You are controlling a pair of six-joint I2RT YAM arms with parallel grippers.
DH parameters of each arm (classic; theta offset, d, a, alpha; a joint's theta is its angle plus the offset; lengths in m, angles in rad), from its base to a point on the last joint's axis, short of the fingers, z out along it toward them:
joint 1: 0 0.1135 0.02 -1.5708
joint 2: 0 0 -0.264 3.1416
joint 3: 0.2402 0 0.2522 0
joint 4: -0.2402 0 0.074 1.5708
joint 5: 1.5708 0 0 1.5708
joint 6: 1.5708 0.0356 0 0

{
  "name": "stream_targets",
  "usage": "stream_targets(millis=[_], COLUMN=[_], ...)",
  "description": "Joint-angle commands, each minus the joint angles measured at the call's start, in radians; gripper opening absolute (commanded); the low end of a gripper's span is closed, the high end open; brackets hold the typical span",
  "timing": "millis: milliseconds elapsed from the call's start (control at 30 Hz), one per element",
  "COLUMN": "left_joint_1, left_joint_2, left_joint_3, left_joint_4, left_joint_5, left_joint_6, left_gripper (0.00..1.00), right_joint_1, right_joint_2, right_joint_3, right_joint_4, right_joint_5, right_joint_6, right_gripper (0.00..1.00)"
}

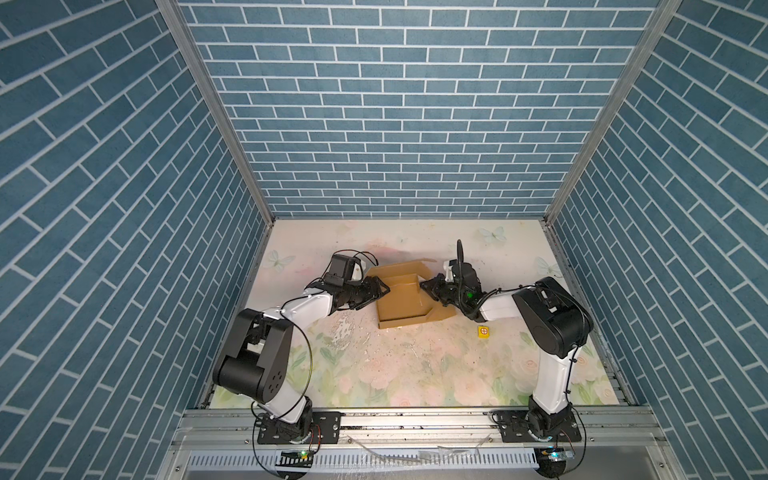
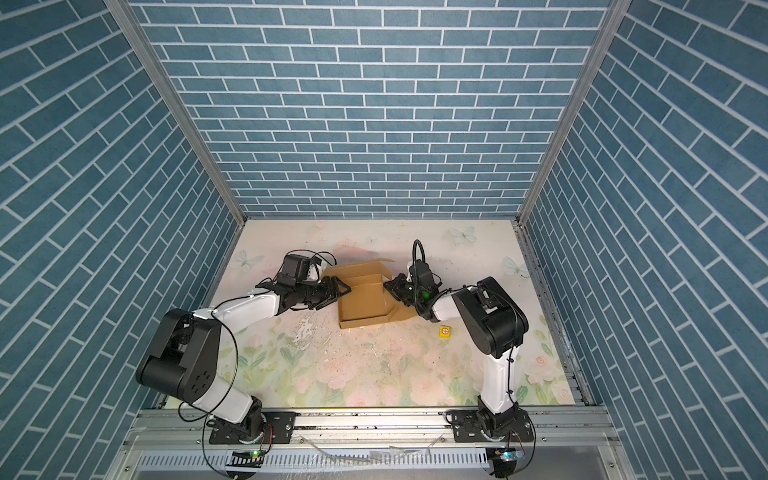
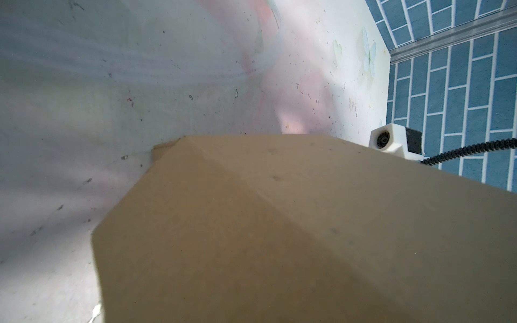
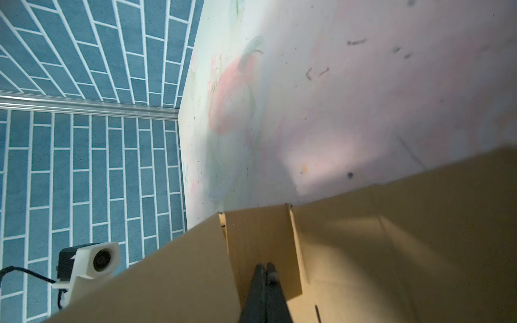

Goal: Fold the paper box

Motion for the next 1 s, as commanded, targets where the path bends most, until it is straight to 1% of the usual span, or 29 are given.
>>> stream_targets(millis=[0, 367, 500, 600, 733, 833, 967], left_joint_1=[-0.012, -0.020, -0.020, -0.019, -0.017, -0.010, -0.010], left_joint_2=[0.010, 0.004, 0.007, 0.006, 0.009, 0.013, 0.018], left_joint_3=[0.000, 0.001, -0.008, -0.003, -0.011, -0.003, -0.014], left_joint_4=[0.015, 0.002, 0.007, -0.004, 0.008, -0.011, 0.008], left_joint_5=[0.010, -0.002, -0.009, -0.012, -0.019, -0.023, -0.023], left_joint_6=[0.001, 0.024, 0.024, 0.031, 0.032, 0.036, 0.031], left_gripper=[0.69, 0.69, 0.68, 0.68, 0.68, 0.68, 0.68], right_joint_1=[0.010, 0.007, -0.006, -0.019, -0.036, -0.052, -0.092], right_joint_2=[0.023, 0.039, 0.039, -0.008, -0.085, -0.159, -0.244], right_joint_3=[0.030, 0.053, 0.068, 0.050, 0.033, -0.001, -0.054], right_joint_4=[0.024, -0.024, -0.055, -0.075, -0.172, -0.226, -0.300], right_joint_5=[-0.015, -0.003, -0.022, -0.010, -0.005, 0.000, 0.013], right_joint_6=[0.047, 0.015, -0.001, -0.022, -0.093, -0.135, -0.199], right_gripper=[0.00, 0.00, 0.00, 0.00, 0.00, 0.00, 0.00])
